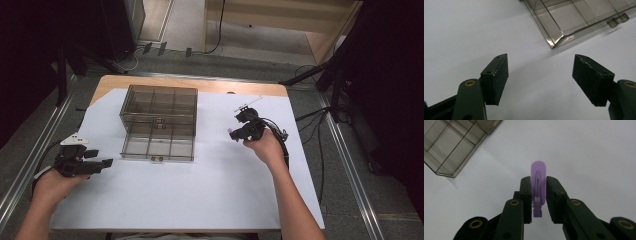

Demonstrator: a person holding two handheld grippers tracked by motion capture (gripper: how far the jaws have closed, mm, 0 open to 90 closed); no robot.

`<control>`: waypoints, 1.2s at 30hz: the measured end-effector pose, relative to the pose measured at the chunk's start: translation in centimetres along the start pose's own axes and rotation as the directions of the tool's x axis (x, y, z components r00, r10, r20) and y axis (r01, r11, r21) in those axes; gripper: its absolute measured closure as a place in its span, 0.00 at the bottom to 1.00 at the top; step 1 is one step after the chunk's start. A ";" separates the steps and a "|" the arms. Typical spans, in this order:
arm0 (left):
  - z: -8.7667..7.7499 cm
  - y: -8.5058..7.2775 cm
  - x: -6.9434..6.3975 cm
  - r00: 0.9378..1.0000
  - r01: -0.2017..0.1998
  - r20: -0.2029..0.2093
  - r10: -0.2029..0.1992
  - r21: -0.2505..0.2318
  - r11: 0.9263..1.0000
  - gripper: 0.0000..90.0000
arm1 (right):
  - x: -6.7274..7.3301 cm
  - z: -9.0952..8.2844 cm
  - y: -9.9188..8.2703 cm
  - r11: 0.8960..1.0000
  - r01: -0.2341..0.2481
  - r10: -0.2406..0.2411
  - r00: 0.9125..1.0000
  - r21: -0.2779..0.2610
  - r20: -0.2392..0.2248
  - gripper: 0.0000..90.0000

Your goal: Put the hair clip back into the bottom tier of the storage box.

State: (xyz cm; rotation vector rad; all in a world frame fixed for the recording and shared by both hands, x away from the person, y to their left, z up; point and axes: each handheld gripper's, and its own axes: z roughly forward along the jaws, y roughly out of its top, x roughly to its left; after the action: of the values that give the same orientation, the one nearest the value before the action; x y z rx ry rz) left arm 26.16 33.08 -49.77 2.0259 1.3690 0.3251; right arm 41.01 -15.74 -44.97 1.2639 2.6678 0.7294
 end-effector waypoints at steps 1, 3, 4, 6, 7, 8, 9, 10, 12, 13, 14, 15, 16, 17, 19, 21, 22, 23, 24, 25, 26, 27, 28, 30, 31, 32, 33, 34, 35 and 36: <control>0.0 0.0 0.0 1.000 0.000 0.000 0.000 0.000 1.000 0.33 | 0.0 0.0 0.0 1.000 0.000 0.000 1.000 0.000 0.000 0.86; 0.1 0.0 0.0 1.000 0.001 0.003 -0.001 0.000 1.000 0.33 | 0.3 0.0 0.1 1.000 0.007 -0.007 1.000 -0.005 -0.007 0.86; 0.1 0.0 0.0 1.000 0.003 0.003 -0.003 -0.002 1.000 0.33 | 0.6 0.0 0.1 1.000 0.012 -0.012 1.000 -0.009 -0.014 0.86; 0.1 0.1 0.0 1.000 0.001 0.006 -0.001 0.001 1.000 0.33 | 0.9 -0.1 0.2 1.000 0.012 -0.012 1.000 -0.014 -0.022 0.86; 0.1 0.1 0.0 1.000 0.001 0.006 -0.001 0.001 1.000 0.33 | 0.9 -0.1 0.2 1.000 0.012 -0.012 1.000 -0.014 -0.022 0.86; 0.1 0.1 0.0 1.000 0.000 0.005 0.000 0.001 1.000 0.33 | 1.1 -0.2 0.3 1.000 0.022 -0.022 0.999 -0.014 -0.030 0.86; 0.1 0.1 0.0 1.000 0.000 0.004 0.000 0.001 1.000 0.33 | 1.3 -0.2 0.3 1.000 0.019 -0.019 0.999 -0.013 -0.031 0.86; 0.1 0.1 0.0 1.000 0.000 0.004 0.000 0.001 1.000 0.33 | 1.3 -0.2 0.3 1.000 0.019 -0.019 0.999 -0.013 -0.031 0.86; 0.1 0.1 0.0 1.000 0.002 0.001 -0.002 -0.004 1.000 0.33 | 1.7 -0.2 0.4 1.000 0.025 -0.025 0.999 -0.012 -0.043 0.86; 0.1 0.1 0.0 1.000 0.002 0.001 -0.002 -0.004 1.000 0.33 | 1.7 -0.2 0.4 1.000 0.025 -0.025 0.999 -0.012 -0.043 0.86; 0.1 0.1 0.0 1.000 0.000 0.001 0.000 -0.003 1.000 0.33 | 2.0 -0.2 0.5 0.999 0.031 -0.032 0.998 -0.013 -0.044 0.86; 0.1 0.1 0.0 1.000 0.000 0.001 0.000 -0.003 1.000 0.33 | 2.0 -0.2 0.5 0.999 0.031 -0.032 0.998 -0.013 -0.044 0.86; 0.1 0.1 0.0 1.000 -0.001 0.001 0.001 -0.003 1.000 0.33 | 2.3 -0.2 0.5 0.999 0.034 -0.035 0.998 -0.017 -0.054 0.86; 0.1 0.1 0.0 1.000 0.000 0.000 0.000 -0.003 1.000 0.33 | 2.3 -0.2 0.6 0.999 0.041 -0.042 0.998 -0.017 -0.053 0.86; 0.1 0.1 0.0 1.000 -0.001 0.003 0.001 0.003 1.000 0.33 | 2.5 -0.2 0.6 0.999 0.047 -0.048 0.997 -0.020 -0.055 0.86; 0.1 0.1 0.0 1.000 -0.001 0.002 0.001 0.002 1.000 0.33 | 2.7 -0.3 0.7 0.999 0.049 -0.050 0.997 -0.022 -0.058 0.86; 0.1 0.1 0.0 1.000 -0.001 0.002 0.001 0.002 1.000 0.33 | 2.8 -0.3 0.7 0.999 0.048 -0.049 0.997 -0.021 -0.059 0.86; 0.1 0.1 0.0 1.000 -0.001 0.002 0.001 0.002 1.000 0.33 | 2.9 -0.3 0.7 0.998 0.054 -0.056 0.996 -0.024 -0.064 0.86; 0.1 0.1 0.0 1.000 -0.001 0.002 0.001 0.002 1.000 0.33 | 3.2 -0.3 0.8 0.998 0.055 -0.057 0.996 -0.027 -0.065 0.86; 0.1 0.1 0.0 1.000 -0.001 0.002 0.001 0.002 1.000 0.33 | 3.2 -0.3 0.8 0.998 0.055 -0.057 0.996 -0.027 -0.065 0.86; 0.1 0.1 0.0 1.000 -0.001 0.002 0.001 0.001 1.000 0.33 | 3.3 -0.3 0.8 0.998 0.054 -0.056 0.996 -0.025 -0.067 0.86; 0.1 0.1 0.0 1.000 -0.001 0.002 0.001 0.001 1.000 0.33 | 3.4 -0.3 0.8 0.998 0.062 -0.063 0.996 -0.026 -0.069 0.86; 0.1 0.1 0.0 1.000 0.000 0.002 0.000 0.001 1.000 0.33 | 3.5 -0.3 0.9 0.998 0.058 -0.060 0.996 -0.025 -0.071 0.86; 0.1 0.1 0.0 1.000 0.000 0.001 0.000 0.004 1.000 0.33 | 3.8 -0.2 0.9 0.997 0.068 -0.070 0.994 -0.025 -0.078 0.86; 0.1 0.1 0.0 1.000 0.000 0.001 0.000 0.004 1.000 0.33 | 3.9 -0.1 1.0 0.997 0.072 -0.073 0.994 -0.025 -0.077 0.86; 0.1 0.1 0.0 1.000 0.000 0.001 0.000 0.004 1.000 0.33 | 4.1 -0.1 1.0 0.997 0.070 -0.072 0.994 -0.021 -0.081 0.86; 0.1 0.1 0.0 1.000 0.000 0.003 0.000 0.002 1.000 0.33 | 4.1 -0.1 1.0 0.997 0.070 -0.072 0.994 -0.021 -0.081 0.86; 0.1 0.1 0.0 1.000 0.000 0.003 0.000 0.002 1.000 0.33 | 4.2 -0.1 1.0 0.997 0.076 -0.078 0.994 -0.022 -0.081 0.86; 0.1 0.1 0.0 1.000 -0.001 0.003 0.001 0.001 1.000 0.33 | 4.3 -0.1 1.0 0.997 0.079 -0.081 0.993 -0.023 -0.081 0.86; 0.1 0.1 -0.1 1.000 -0.001 0.003 0.001 0.001 1.000 0.33 | 4.5 -0.1 1.1 0.996 0.084 -0.085 0.993 -0.022 -0.085 0.86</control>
State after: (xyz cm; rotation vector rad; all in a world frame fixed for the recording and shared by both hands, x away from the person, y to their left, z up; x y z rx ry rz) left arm 26.26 32.98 -49.78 2.0271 1.3663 0.3214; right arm 38.83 -11.80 -43.92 1.1326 2.7559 0.8122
